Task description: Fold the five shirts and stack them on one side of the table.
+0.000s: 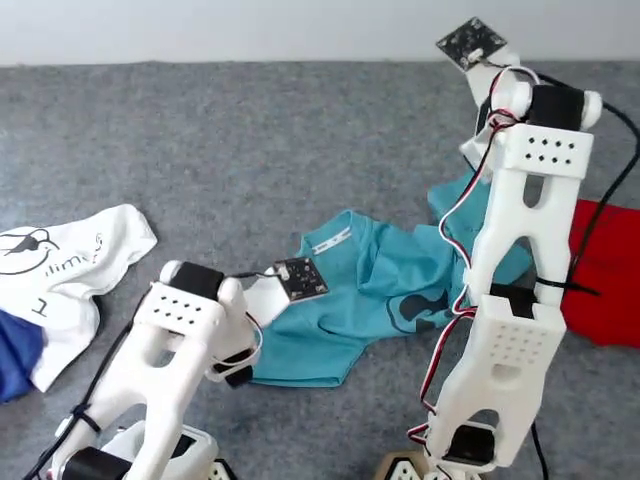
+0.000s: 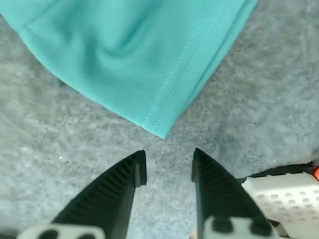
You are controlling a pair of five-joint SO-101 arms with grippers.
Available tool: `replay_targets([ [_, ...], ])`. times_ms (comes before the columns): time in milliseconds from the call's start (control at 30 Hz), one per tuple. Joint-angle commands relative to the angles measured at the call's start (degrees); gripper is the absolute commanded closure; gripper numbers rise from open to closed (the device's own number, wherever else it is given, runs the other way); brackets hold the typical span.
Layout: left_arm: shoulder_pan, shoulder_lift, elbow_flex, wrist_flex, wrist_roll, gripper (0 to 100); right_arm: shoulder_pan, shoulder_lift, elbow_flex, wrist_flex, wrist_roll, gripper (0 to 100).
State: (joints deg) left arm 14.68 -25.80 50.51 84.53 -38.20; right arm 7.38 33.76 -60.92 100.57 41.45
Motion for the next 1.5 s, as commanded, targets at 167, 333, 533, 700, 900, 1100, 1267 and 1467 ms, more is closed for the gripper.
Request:
replay_targets([
  [167, 1.05, -0.09, 1.36, -4.92, -0.35, 84, 5.67, -12.35, 6.68, 2.51, 0.0, 77.0],
  [333, 5.89, -0.09, 2.07, -5.36, -0.18, 84, 6.9, -22.46, 20.48, 2.42, -0.09, 77.1],
  [533, 6.68, 8.62, 4.18, -9.67, 1.49, 84, 9.01, -32.75, 34.46, 2.42, -0.09, 77.1],
  [700, 6.51, 17.93, -0.13, -12.84, 1.76, 84, 11.82, -39.6, 43.43, 2.33, -0.09, 77.1],
  [900, 6.59, 21.71, -4.79, -13.01, 3.52, 85, 14.55, -45.76, 51.6, 2.24, -0.09, 77.1],
  [1100, 5.98, 20.31, -7.43, -9.85, 3.6, 87, 15.08, -50.68, 57.05, 2.24, 0.09, 77.1],
  [1267, 6.07, 13.71, -11.21, -2.29, 3.6, 88, 15.08, -52.18, 58.46, 2.24, 0.26, 77.1],
  [1467, 6.07, 8.62, -10.77, 0.26, 3.6, 85, 15.08, -52.18, 58.46, 2.15, 0.26, 77.1],
])
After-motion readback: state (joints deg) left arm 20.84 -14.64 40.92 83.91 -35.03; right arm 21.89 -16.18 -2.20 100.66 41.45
